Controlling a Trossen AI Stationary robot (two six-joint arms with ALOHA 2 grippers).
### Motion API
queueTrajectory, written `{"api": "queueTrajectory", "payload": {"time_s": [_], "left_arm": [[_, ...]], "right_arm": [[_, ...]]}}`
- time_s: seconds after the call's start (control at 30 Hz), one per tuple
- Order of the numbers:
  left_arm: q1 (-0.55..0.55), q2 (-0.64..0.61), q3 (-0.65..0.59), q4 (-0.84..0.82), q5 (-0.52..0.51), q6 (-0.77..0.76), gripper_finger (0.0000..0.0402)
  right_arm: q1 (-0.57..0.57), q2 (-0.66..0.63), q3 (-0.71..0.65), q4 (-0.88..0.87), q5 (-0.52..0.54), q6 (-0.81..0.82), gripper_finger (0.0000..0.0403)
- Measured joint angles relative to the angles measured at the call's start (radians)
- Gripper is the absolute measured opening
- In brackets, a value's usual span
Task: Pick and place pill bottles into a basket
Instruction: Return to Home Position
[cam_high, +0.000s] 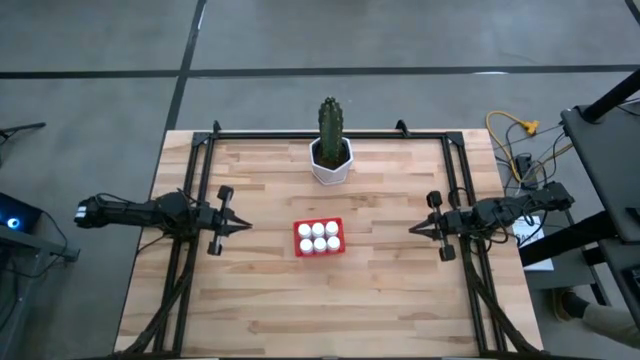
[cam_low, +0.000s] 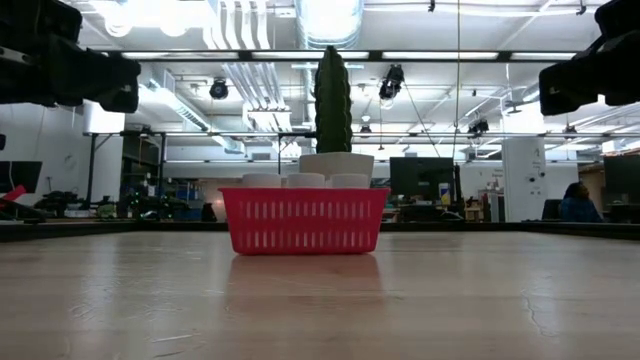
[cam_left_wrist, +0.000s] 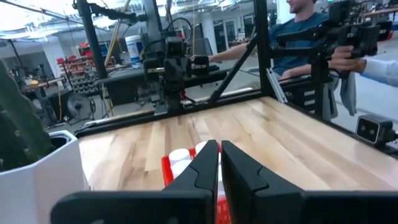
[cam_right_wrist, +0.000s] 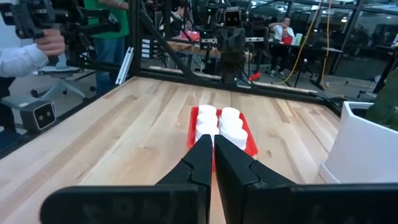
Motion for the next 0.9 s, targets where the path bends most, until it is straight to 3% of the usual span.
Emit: {"api": "queueTrajectory", "payload": {"time_s": [0.33,0.9], "left_arm": [[0.000,0.002,0.000,0.002,-0.003,0.011,0.0002],[0.000,0.010,0.000,0.004,-0.004,0.010,0.0002]], "right_arm": [[0.000,-0.002,-0.014,0.099,-0.001,-0.016,0.0008],[-0.001,0.000,-0.017,0.092,0.003,-0.027,0.0008]]}}
